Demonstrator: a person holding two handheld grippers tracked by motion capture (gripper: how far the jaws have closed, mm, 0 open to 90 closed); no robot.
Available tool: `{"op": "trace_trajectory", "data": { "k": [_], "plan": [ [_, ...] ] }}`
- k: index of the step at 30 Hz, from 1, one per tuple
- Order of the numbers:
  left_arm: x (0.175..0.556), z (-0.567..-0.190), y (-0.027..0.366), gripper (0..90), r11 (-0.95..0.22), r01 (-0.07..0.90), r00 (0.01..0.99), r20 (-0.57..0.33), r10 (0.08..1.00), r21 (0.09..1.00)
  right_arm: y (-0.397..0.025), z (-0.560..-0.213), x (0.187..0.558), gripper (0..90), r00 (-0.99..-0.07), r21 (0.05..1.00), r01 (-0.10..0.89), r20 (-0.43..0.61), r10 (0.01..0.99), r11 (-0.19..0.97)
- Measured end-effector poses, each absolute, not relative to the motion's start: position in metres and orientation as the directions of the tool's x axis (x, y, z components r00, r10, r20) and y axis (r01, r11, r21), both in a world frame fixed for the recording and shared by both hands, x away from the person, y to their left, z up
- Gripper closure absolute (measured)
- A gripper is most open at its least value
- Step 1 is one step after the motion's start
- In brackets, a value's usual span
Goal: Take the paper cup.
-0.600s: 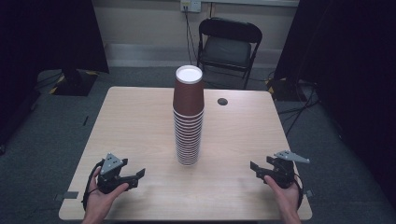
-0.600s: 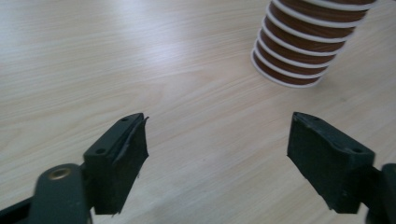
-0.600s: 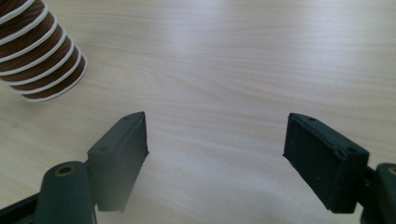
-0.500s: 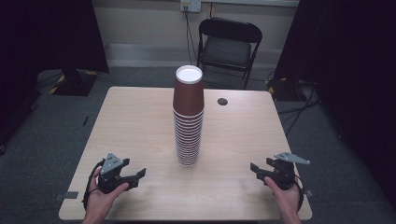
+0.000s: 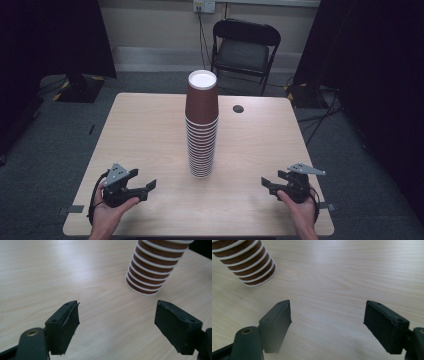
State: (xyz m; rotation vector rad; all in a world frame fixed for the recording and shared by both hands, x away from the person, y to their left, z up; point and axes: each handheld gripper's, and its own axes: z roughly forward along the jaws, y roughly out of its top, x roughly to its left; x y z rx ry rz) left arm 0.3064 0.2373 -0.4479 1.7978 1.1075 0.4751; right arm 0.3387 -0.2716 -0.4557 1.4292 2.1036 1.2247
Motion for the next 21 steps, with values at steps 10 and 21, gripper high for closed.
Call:
{"op": "trace_trajectory", "data": {
  "k": [10,21],
  "plan": [
    [0.307,-0.428,0.235,25.6,-0.086,0.440,0.569,-0.204,0.796,0.894,-0.273,-0.456,0.337,24.7,-0.460,0.791,0.596,0.201,0.865,0.134],
    [0.313,-0.396,0.218,16.8,-0.112,0.371,0.621,-0.157,0.768,0.922,-0.268,-0.457,0.339,20.5,-0.466,0.795,0.592,0.201,0.861,0.135]
  ]
}}
